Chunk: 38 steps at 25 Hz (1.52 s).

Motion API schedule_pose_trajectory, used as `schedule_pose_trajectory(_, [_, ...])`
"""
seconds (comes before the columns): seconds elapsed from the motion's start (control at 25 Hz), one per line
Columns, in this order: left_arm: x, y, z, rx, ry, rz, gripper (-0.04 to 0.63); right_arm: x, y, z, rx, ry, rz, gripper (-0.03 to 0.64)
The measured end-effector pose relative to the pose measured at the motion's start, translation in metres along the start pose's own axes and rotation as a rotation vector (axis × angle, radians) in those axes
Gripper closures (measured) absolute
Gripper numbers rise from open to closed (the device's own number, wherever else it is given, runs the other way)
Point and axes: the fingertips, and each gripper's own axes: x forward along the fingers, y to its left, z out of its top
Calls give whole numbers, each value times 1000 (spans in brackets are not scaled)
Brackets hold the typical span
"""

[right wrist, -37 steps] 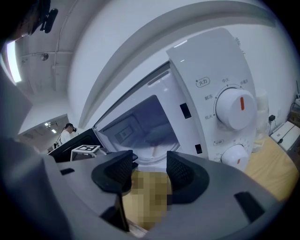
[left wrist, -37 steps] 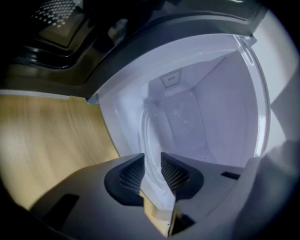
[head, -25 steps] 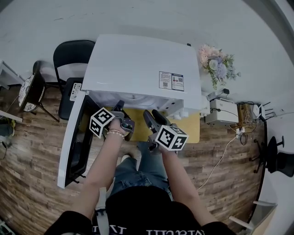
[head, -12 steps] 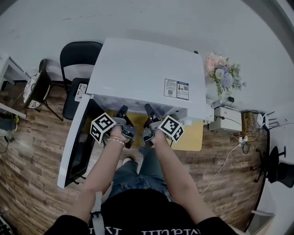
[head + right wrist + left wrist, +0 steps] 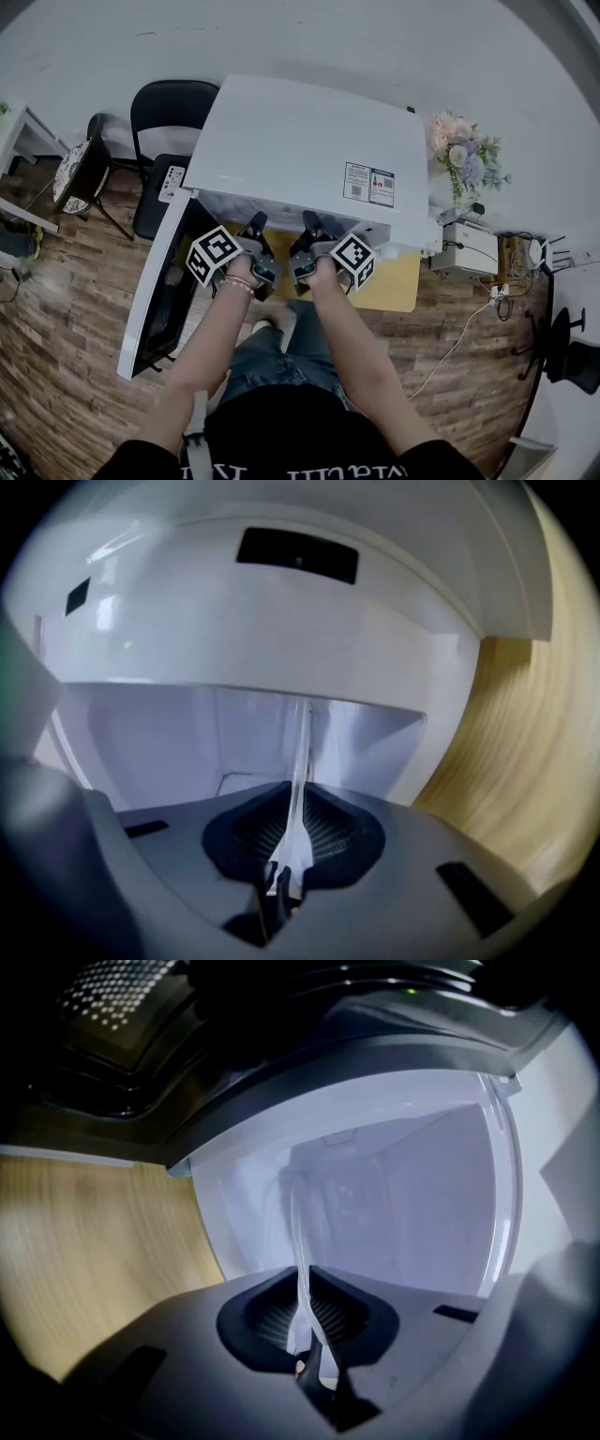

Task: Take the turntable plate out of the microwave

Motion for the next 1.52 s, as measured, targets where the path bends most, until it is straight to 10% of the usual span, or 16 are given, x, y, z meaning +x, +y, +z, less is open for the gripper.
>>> schedule_pose_trajectory(1.52, [13, -2, -4, -92, -55, -256, 520, -62, 13, -25, 40, 40, 218, 537])
